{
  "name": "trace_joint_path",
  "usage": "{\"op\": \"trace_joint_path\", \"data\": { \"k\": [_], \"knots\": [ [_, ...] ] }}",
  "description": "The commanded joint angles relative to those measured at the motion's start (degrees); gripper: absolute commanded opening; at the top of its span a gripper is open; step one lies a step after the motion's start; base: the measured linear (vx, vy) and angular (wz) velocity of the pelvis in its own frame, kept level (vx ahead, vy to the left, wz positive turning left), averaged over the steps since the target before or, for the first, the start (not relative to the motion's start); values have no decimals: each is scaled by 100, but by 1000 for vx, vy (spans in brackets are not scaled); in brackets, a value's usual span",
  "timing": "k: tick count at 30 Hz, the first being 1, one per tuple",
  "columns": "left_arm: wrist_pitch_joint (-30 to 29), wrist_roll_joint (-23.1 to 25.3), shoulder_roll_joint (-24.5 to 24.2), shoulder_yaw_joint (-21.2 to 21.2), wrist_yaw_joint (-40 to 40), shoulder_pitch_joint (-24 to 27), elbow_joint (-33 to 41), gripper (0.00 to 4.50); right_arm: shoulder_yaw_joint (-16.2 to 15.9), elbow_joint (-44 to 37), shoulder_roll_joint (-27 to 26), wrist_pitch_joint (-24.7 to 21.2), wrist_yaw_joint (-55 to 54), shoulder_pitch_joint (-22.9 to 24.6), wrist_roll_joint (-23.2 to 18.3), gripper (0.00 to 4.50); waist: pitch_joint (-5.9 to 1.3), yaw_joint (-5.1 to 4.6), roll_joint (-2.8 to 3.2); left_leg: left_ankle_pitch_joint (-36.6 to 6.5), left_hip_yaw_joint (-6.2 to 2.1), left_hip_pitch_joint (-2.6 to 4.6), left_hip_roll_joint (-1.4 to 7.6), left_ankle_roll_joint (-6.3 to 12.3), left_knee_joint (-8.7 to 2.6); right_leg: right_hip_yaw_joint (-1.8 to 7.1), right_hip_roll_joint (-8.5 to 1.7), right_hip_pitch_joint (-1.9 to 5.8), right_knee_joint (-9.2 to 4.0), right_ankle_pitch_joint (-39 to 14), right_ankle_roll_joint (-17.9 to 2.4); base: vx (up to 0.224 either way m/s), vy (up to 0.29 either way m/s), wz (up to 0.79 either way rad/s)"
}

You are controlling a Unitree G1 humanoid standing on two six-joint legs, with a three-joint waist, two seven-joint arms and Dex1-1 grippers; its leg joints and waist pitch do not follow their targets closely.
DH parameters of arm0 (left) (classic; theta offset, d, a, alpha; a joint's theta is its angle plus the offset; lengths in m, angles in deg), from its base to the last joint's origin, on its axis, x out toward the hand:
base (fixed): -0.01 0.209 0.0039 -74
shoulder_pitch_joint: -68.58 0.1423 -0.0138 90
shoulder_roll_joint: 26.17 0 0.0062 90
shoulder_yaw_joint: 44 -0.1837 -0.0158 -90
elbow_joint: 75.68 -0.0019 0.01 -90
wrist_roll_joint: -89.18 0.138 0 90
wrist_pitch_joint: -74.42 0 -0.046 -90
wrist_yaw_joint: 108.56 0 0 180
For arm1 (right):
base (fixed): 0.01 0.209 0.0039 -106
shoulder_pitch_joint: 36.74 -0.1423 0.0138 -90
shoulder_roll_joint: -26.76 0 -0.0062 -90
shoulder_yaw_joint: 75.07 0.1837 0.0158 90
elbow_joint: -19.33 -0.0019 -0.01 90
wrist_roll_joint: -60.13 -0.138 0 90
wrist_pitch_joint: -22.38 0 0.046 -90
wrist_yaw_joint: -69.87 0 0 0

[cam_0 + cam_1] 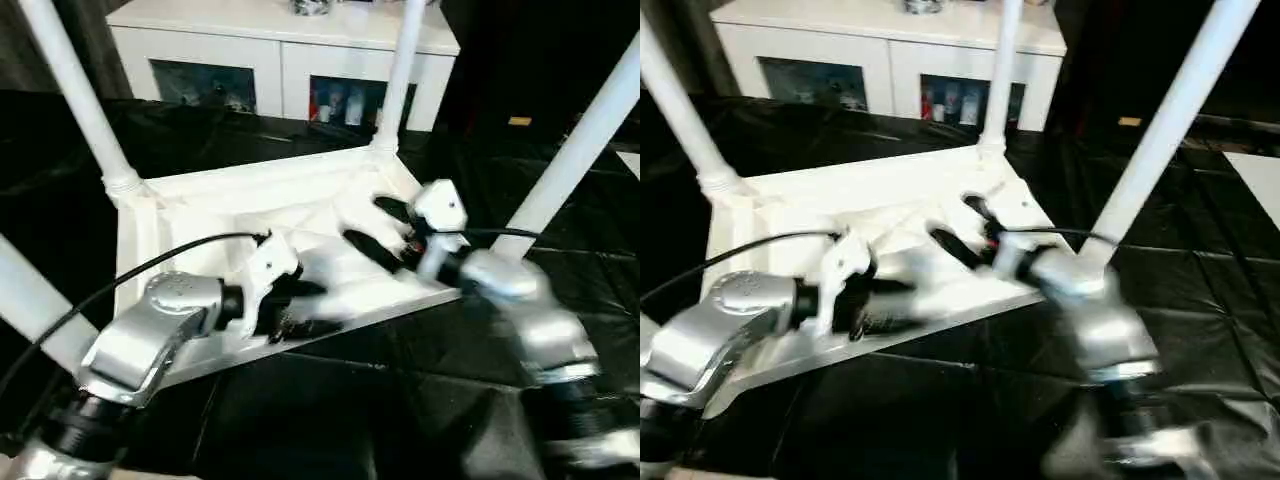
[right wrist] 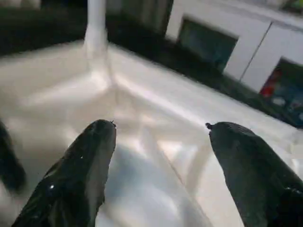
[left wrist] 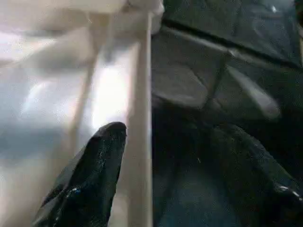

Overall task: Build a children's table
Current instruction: Rotate table base

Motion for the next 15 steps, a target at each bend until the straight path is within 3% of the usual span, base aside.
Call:
{"op": "trace_joint_path", "data": {
  "k": [1,6,10,15],
  "knots": [
    [44,236,-163,-332,189,-54,73,359,-97,-261,376,-212,368,74,114,348,-349,-4,75,-1802,-123,150,224,-143,-484,211,-222,203,-442,-1807,-1027,0,0,0],
    [629,988,-306,-753,-28,-144,-476,359,23,-770,966,-527,1020,256,-31,348,-366,2,68,-1732,-139,128,228,-50,-468,213,-224,226,-458,-1744,-959,0,0,0],
    [1431,1819,-383,-1021,-694,-455,-1324,359,-106,-985,1128,-651,1109,331,-103,348,-382,-7,59,-1697,-155,117,229,-23,-454,202,-231,229,-453,-1751,-954,0,0,0],
    [1941,2151,-326,-960,-1205,-704,-1792,359,-183,-995,1057,-677,1042,332,-52,348,-373,-9,46,-1898,-163,129,228,-88,-453,186,-246,200,-478,-2133,-917,0,0,0]
  ]
}}
